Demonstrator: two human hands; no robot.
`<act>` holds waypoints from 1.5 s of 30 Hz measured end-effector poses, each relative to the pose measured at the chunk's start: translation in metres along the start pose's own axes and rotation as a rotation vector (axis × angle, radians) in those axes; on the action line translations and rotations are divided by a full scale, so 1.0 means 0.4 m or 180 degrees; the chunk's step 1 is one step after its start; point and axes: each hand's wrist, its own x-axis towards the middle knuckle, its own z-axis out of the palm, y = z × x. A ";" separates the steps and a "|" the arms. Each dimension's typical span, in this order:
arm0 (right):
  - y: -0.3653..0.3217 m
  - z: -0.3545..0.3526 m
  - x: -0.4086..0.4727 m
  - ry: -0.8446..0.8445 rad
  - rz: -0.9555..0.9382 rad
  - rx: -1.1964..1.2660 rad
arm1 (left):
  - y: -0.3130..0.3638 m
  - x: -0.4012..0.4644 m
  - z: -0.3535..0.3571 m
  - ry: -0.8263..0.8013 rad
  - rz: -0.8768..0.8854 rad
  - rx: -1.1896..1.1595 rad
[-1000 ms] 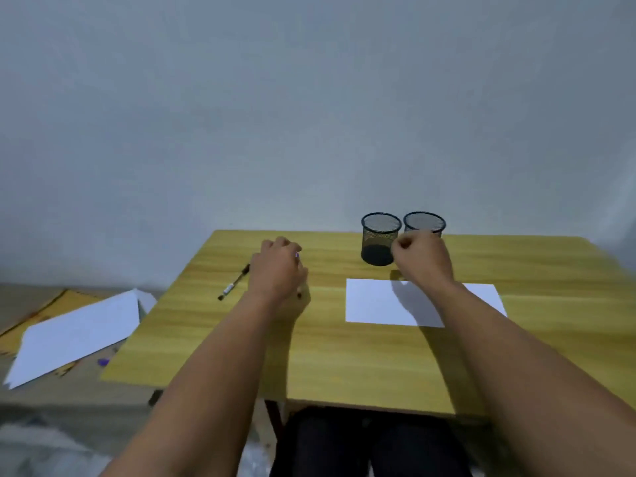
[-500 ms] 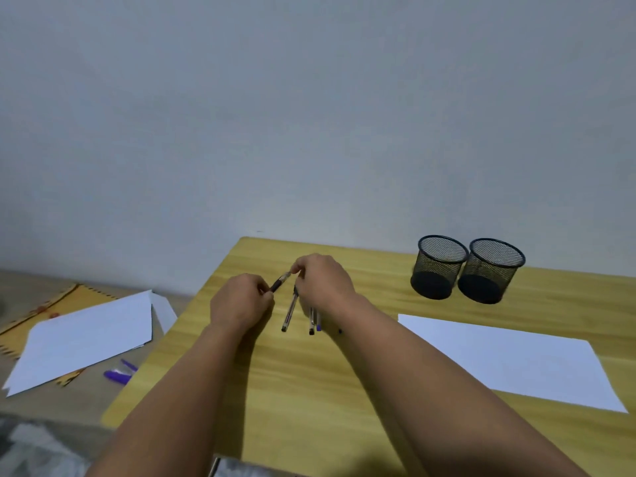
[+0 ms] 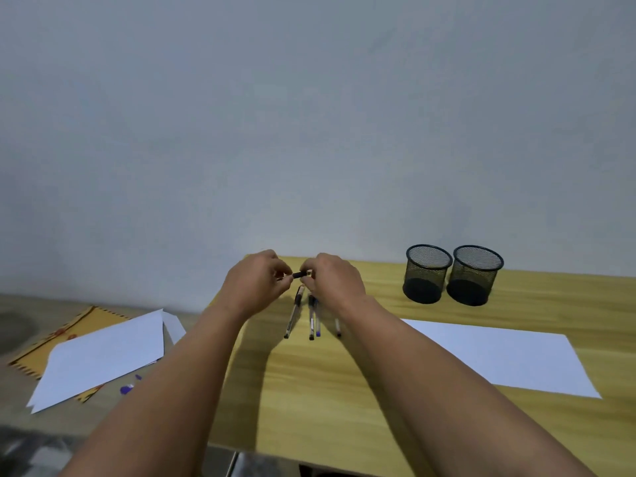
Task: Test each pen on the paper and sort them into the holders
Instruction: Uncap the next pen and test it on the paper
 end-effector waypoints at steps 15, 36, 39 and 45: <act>0.162 -0.205 -0.145 -0.0026 0.1396 0.3189 | 0.276 -0.017 0.060 -0.0238 -0.0352 -0.1647; 0.357 -0.354 -0.204 0.1024 0.1576 0.3425 | 0.209 0.004 0.149 -0.0508 -0.0687 -0.0723; 0.385 -0.296 -0.237 0.0992 0.1688 0.3373 | 0.228 0.004 0.207 -0.0550 -0.0331 0.0245; 0.459 -0.225 -0.319 0.1197 0.1799 0.3267 | 0.254 0.021 0.285 -0.0684 -0.0218 0.0591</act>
